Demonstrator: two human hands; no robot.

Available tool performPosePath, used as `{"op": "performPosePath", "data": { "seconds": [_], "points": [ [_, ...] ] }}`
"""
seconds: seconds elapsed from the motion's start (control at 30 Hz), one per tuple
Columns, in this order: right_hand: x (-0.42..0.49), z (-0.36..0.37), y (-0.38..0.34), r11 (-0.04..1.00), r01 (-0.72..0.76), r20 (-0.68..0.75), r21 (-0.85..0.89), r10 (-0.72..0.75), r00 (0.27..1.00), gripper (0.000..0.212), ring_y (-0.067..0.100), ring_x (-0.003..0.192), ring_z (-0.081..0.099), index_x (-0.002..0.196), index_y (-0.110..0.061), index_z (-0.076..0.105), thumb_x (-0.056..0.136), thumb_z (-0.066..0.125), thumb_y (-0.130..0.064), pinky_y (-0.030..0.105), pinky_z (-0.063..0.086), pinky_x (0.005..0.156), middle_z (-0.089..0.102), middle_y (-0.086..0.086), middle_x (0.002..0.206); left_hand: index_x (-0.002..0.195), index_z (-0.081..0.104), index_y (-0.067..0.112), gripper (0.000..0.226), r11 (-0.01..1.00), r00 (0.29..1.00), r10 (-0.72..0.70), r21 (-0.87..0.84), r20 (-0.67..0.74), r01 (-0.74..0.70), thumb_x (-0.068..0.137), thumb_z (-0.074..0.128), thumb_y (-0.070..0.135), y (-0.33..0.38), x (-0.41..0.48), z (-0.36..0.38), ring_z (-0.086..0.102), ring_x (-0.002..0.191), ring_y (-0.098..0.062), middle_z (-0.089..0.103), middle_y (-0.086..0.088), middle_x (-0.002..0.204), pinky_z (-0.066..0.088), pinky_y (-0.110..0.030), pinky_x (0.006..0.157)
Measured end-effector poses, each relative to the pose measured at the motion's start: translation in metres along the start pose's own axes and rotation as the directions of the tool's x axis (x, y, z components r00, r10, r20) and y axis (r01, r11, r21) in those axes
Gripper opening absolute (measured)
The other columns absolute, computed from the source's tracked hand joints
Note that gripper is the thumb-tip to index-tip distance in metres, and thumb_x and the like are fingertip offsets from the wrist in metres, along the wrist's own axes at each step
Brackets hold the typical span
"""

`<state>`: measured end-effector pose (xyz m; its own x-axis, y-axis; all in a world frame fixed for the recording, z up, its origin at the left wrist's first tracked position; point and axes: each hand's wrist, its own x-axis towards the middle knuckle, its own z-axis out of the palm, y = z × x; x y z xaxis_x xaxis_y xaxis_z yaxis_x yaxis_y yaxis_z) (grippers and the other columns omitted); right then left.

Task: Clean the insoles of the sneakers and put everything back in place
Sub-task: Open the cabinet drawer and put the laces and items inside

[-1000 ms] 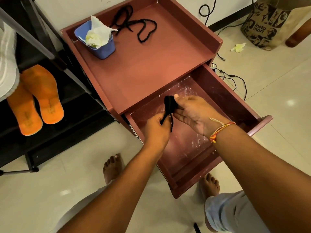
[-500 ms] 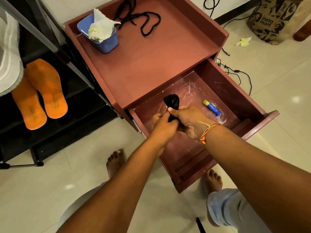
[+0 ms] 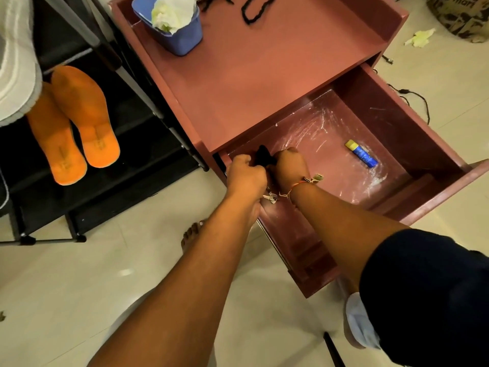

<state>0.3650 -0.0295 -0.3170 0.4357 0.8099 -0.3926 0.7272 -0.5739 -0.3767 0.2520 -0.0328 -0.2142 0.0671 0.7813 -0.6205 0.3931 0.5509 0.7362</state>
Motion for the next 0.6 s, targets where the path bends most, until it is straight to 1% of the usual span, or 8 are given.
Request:
{"op": "performPosePath", "data": {
  "seconds": [0.1,0.2,0.3,0.37,0.43,0.5,0.53,0.6],
  "points": [
    [-0.002,0.004,0.002,0.999,0.037,-0.012,0.001,-0.037,0.999,0.028,0.036,0.091,0.065,0.109,-0.011,0.067,0.087,0.068,-0.029,0.041,0.057,0.076,0.062,0.017,0.106,0.146,0.045,0.012,0.051,1.000,1.000,-0.015,-0.016,-0.003,0.015,0.097,0.047,-0.003,0.000,0.002,-0.001,0.044,0.110,-0.009,0.046,-0.006,0.147,0.039,-0.020,0.087],
    [-0.006,0.002,0.009,0.998,0.043,0.040,0.047,-0.045,0.998,0.042,0.034,0.095,0.065,0.113,-0.010,0.064,0.084,0.073,-0.040,0.036,0.054,0.073,0.067,0.015,0.106,0.144,0.047,0.012,0.049,1.000,1.000,-0.020,-0.024,-0.016,0.020,0.096,0.049,-0.002,0.003,-0.002,-0.002,0.048,0.108,-0.012,0.049,-0.007,0.144,0.042,-0.021,0.085],
    [-0.015,-0.014,0.024,0.993,0.025,0.006,0.114,-0.026,1.000,0.056,0.034,0.101,0.065,0.121,-0.009,0.061,0.086,0.071,-0.051,0.038,0.055,0.082,0.068,0.014,0.112,0.144,0.047,0.011,0.048,1.000,1.000,-0.017,-0.019,-0.016,0.017,0.097,0.047,-0.002,0.005,-0.006,-0.002,0.051,0.093,-0.008,0.049,-0.005,0.141,0.041,-0.007,0.061],
    [-0.022,-0.036,0.034,0.992,0.034,-0.155,0.121,-0.015,0.988,0.041,0.033,0.095,0.067,0.114,-0.012,0.065,0.093,0.063,-0.047,0.036,0.054,0.078,0.069,0.013,0.107,0.144,0.046,0.010,0.049,0.999,1.000,-0.018,-0.034,-0.019,0.018,0.097,0.046,-0.004,0.008,-0.009,-0.003,0.046,0.078,-0.001,0.048,-0.004,0.140,0.033,-0.001,0.040],
    [-0.036,-0.063,0.036,0.989,0.057,-0.372,0.137,-0.002,0.928,0.032,0.028,0.081,0.064,0.094,-0.015,0.064,0.100,0.052,-0.044,0.034,0.048,0.065,0.067,0.007,0.089,0.144,0.046,0.011,0.050,0.999,0.999,-0.023,-0.048,-0.033,0.021,0.097,0.045,-0.005,0.012,-0.012,-0.004,0.043,0.075,0.001,0.048,-0.005,0.141,0.030,-0.001,0.035],
    [-0.059,-0.091,0.025,0.985,0.152,-0.554,0.082,-0.082,0.829,0.037,0.022,0.065,0.052,0.077,-0.017,0.051,0.103,0.044,-0.042,0.031,0.032,0.052,0.053,-0.001,0.072,0.142,0.048,0.012,0.048,0.998,0.999,-0.024,-0.057,-0.037,0.022,0.098,0.045,-0.005,0.016,-0.017,-0.004,0.044,0.074,0.000,0.051,-0.005,0.136,0.031,-0.002,0.035],
    [-0.070,-0.104,0.016,0.974,0.223,-0.614,0.046,-0.148,0.775,0.038,0.020,0.060,0.045,0.074,-0.018,0.045,0.104,0.044,-0.041,0.031,0.025,0.049,0.046,-0.004,0.068,0.140,0.050,0.012,0.044,0.998,0.999,-0.021,-0.059,-0.042,0.019,0.099,0.045,-0.003,0.017,-0.019,-0.003,0.046,0.073,-0.001,0.054,-0.004,0.128,0.032,-0.003,0.035],
    [-0.077,-0.128,-0.006,0.929,0.369,-0.706,-0.031,-0.281,0.649,0.036,0.016,0.061,0.039,0.074,-0.016,0.046,0.104,0.046,-0.038,0.032,0.025,0.050,0.044,-0.005,0.068,0.132,0.055,0.014,0.037,0.998,0.998,-0.016,-0.065,-0.059,0.012,0.100,0.044,0.000,0.020,-0.023,-0.003,0.050,0.073,-0.004,0.057,-0.003,0.117,0.035,-0.006,0.037]
  ]
}}
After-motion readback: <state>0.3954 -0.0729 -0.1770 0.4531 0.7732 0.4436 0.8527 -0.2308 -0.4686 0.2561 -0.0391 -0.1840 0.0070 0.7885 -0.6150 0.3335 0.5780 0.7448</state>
